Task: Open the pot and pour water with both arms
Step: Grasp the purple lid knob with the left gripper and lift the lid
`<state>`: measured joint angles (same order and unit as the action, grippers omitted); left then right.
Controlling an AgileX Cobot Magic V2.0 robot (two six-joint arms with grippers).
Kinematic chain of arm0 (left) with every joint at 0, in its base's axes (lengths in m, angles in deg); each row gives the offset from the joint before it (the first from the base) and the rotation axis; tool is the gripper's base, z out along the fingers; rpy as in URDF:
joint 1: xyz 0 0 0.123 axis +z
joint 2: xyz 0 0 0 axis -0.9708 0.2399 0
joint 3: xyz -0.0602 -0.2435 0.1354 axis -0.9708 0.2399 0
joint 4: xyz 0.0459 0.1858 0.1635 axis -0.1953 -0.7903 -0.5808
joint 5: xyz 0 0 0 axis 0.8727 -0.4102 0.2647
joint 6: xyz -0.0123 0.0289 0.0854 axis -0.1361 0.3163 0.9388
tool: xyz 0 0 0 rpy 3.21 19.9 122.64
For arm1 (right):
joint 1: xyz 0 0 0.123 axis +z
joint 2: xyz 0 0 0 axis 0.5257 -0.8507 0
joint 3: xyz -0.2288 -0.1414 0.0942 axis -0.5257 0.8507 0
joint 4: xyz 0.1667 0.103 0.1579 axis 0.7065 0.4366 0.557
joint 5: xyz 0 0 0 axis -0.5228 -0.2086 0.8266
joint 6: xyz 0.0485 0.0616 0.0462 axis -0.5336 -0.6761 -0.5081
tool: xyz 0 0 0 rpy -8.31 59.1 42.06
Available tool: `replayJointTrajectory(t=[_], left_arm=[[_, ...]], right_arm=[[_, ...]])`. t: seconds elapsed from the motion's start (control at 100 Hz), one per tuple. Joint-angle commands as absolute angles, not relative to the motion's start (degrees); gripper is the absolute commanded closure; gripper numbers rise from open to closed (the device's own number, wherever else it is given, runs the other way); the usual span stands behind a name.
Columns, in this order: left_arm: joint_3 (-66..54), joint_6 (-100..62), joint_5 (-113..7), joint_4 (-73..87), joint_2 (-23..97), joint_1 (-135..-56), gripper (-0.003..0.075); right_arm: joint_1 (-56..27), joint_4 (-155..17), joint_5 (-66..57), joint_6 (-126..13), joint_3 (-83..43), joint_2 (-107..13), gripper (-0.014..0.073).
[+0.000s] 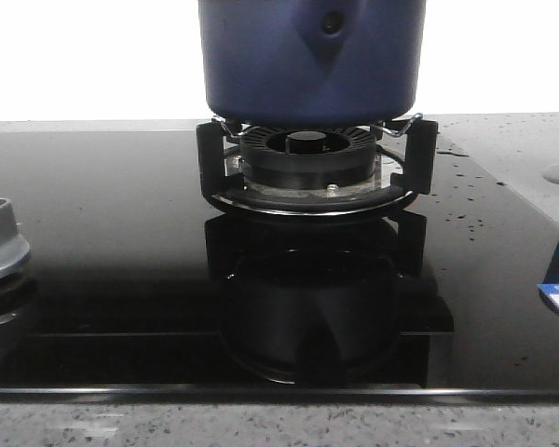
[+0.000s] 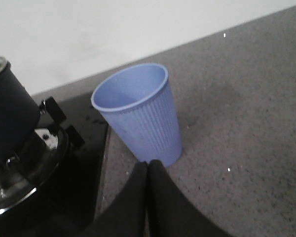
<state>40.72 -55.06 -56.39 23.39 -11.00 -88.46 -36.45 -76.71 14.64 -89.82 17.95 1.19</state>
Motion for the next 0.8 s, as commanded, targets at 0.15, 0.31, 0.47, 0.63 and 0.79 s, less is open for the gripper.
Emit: replayJointTrajectory(t=[0.15, 0.31, 0.47, 0.63, 0.79], left_arm=[[26.1, -42.0, -63.9, 28.1, 4.4, -99.0, 0.0736], [20.7, -28.9, -68.4, 38.0, 14.2, -107.1, 0.0722], [14.9, -8.0, -77.4, 58.6, 22.9, -111.2, 0.0722], [9.5, 11.5, -89.4, 74.5, 30.7, -110.6, 0.0722], [4.3, 18.5, -93.0, 75.4, 37.6, -108.8, 0.0722]], right_arm=[[-36.8, -68.0, 32.0, -88.4, 4.1, -10.0, 0.0665], [-36.8, -53.9, 35.3, -81.3, 3.2, -11.3, 0.0665], [-36.8, -43.5, 37.5, -73.4, 3.2, -11.3, 0.0665], [-36.8, -39.1, 37.7, -63.0, 3.2, -11.3, 0.0665], [-36.8, -38.1, 36.4, -59.2, 3.1, -11.3, 0.0665]])
